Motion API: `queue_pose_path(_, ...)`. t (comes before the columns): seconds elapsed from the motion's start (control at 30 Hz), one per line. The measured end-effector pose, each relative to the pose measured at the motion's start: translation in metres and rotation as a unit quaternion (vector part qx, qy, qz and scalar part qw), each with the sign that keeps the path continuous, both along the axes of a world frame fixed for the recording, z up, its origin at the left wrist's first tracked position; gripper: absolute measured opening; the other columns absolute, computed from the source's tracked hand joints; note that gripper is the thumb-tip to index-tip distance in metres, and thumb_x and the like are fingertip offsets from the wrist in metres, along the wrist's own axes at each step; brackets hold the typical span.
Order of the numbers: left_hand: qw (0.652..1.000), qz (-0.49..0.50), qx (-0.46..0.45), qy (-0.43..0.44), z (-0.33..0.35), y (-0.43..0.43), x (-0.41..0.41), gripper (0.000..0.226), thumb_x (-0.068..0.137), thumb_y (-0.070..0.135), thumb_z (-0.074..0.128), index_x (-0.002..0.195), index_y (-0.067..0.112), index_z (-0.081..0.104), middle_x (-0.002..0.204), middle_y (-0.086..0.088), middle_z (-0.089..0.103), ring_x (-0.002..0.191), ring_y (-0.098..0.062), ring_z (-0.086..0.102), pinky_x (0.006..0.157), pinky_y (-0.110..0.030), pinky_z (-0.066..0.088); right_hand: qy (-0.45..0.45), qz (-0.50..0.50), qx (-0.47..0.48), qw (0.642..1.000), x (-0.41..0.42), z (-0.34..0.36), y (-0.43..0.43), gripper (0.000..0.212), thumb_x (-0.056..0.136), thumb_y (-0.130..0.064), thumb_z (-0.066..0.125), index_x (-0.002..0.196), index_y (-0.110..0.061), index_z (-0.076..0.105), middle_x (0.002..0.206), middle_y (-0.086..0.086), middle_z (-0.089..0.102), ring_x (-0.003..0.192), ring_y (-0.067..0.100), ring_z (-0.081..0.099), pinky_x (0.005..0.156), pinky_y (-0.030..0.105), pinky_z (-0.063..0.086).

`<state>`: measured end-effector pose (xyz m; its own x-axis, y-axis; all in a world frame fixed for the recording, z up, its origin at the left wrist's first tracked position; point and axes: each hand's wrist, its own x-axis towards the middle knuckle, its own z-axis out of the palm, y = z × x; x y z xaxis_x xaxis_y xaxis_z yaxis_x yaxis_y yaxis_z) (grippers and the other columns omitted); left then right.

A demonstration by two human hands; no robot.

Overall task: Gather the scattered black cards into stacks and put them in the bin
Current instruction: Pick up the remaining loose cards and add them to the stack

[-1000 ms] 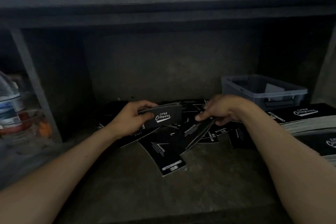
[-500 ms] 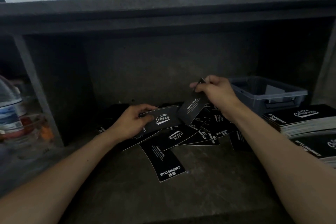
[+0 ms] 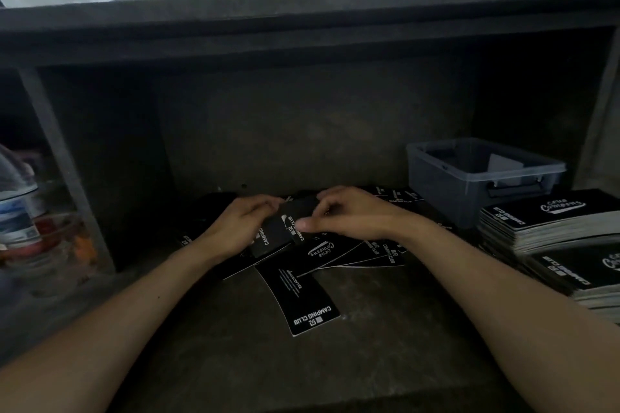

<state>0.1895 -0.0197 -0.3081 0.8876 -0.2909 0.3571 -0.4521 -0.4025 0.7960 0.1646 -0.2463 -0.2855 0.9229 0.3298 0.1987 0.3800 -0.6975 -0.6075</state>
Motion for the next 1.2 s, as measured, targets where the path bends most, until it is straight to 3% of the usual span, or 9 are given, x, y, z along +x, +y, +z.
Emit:
queue_pose_path(0.1, 1.000, -0.017, -0.013, 0.014, -0.002, 0.001, 0.000, 0.019, 0.096, 0.032, 0.062, 0.108, 0.022, 0.073, 0.101, 0.000, 0.078, 0.097, -0.006, 0.071, 0.083, -0.013, 0.054, 0.107, 0.025, 0.150, 0.983, 0.006, 0.002, -0.012, 0.022, 0.089, -0.027, 0.068, 0.105, -0.013, 0.072, 0.127, -0.004, 0.060, 0.101, 0.011, 0.068, 0.086, 0.030, 0.056)
queue_pose_path(0.2, 0.997, -0.017, 0.060, -0.047, -0.005, 0.001, 0.000, 0.040, 0.082, 0.012, 0.080, 0.120, 0.017, 0.067, 0.110, 0.001, 0.073, 0.099, 0.002, 0.068, 0.089, -0.012, 0.051, 0.094, 0.002, 0.171, 0.981, 0.008, 0.007, -0.028, 0.023, 0.085, 0.003, 0.066, 0.106, -0.007, 0.069, 0.110, 0.010, 0.070, 0.094, 0.017, 0.071, 0.086, 0.033, 0.058)
queue_pose_path(0.4, 0.998, -0.021, 0.027, -0.046, 0.002, 0.008, 0.003, 0.056, 0.084, -0.013, 0.067, 0.120, 0.029, 0.060, 0.111, 0.001, 0.071, 0.099, -0.001, 0.070, 0.076, -0.014, 0.055, 0.116, 0.077, -0.062, 0.988, 0.001, 0.009, -0.024, 0.047, 0.057, -0.039, 0.091, 0.101, -0.038, 0.073, 0.103, -0.022, 0.070, 0.097, -0.010, 0.062, 0.085, 0.011, 0.046)
queue_pose_path(0.6, 0.999, -0.013, 0.031, -0.036, 0.001, 0.008, 0.004, 0.055, 0.083, -0.012, 0.063, 0.107, 0.037, 0.068, 0.101, 0.010, 0.076, 0.096, -0.002, 0.070, 0.076, -0.015, 0.054, 0.099, 0.089, -0.049, 0.990, 0.000, 0.008, -0.018, 0.054, 0.061, -0.019, 0.091, 0.110, -0.028, 0.069, 0.104, -0.010, 0.069, 0.096, 0.000, 0.062, 0.083, 0.014, 0.048)
queue_pose_path(0.8, 0.997, -0.031, 0.044, -0.060, 0.000, 0.004, -0.001, 0.045, 0.084, -0.010, 0.069, 0.119, 0.018, 0.066, 0.105, 0.007, 0.074, 0.093, 0.003, 0.070, 0.084, -0.012, 0.052, 0.069, 0.015, 0.207, 0.976, -0.001, 0.029, -0.044, 0.040, 0.079, -0.002, 0.075, 0.113, -0.022, 0.064, 0.090, -0.002, 0.070, 0.081, 0.007, 0.067, 0.063, 0.016, 0.051)
queue_pose_path(0.9, 0.998, -0.031, 0.043, -0.046, 0.002, 0.004, -0.001, 0.050, 0.085, -0.014, 0.061, 0.115, 0.024, 0.067, 0.105, 0.004, 0.074, 0.091, 0.001, 0.069, 0.082, -0.014, 0.054, 0.067, -0.029, 0.362, 0.929, 0.005, 0.027, -0.045, 0.068, 0.078, 0.005, 0.072, 0.135, -0.021, 0.044, 0.093, 0.005, 0.065, 0.088, 0.016, 0.068, 0.066, 0.029, 0.057)
queue_pose_path(1.0, 0.998, -0.033, 0.042, -0.043, 0.002, 0.005, 0.000, 0.052, 0.085, -0.014, 0.061, 0.111, 0.031, 0.067, 0.103, 0.007, 0.075, 0.095, -0.001, 0.070, 0.084, -0.015, 0.054, 0.074, -0.030, 0.353, 0.932, 0.009, 0.016, -0.035, 0.097, 0.078, 0.009, 0.069, 0.145, -0.046, 0.026, 0.093, 0.007, 0.062, 0.087, 0.018, 0.067, 0.065, 0.033, 0.058)
queue_pose_path(1.1, 0.996, -0.041, 0.053, -0.061, 0.000, 0.006, 0.000, 0.048, 0.088, -0.005, 0.068, 0.117, 0.034, 0.066, 0.107, 0.010, 0.075, 0.101, -0.003, 0.070, 0.087, -0.013, 0.052, 0.094, -0.022, 0.366, 0.926, 0.012, 0.009, -0.023, 0.076, 0.081, 0.010, 0.061, 0.139, -0.037, 0.045, 0.108, 0.011, 0.064, 0.092, 0.021, 0.068, 0.063, 0.034, 0.059)
queue_pose_path(1.2, 0.991, -0.063, 0.079, -0.083, 0.000, 0.006, -0.003, 0.048, 0.092, 0.002, 0.068, 0.126, 0.035, 0.063, 0.120, 0.018, 0.070, 0.111, 0.002, 0.066, 0.096, -0.012, 0.048, 0.062, -0.072, 0.369, 0.925, 0.016, 0.008, -0.020, 0.043, 0.079, 0.004, 0.070, 0.112, -0.023, 0.061, 0.115, 0.013, 0.063, 0.092, 0.021, 0.068, 0.061, 0.028, 0.058)
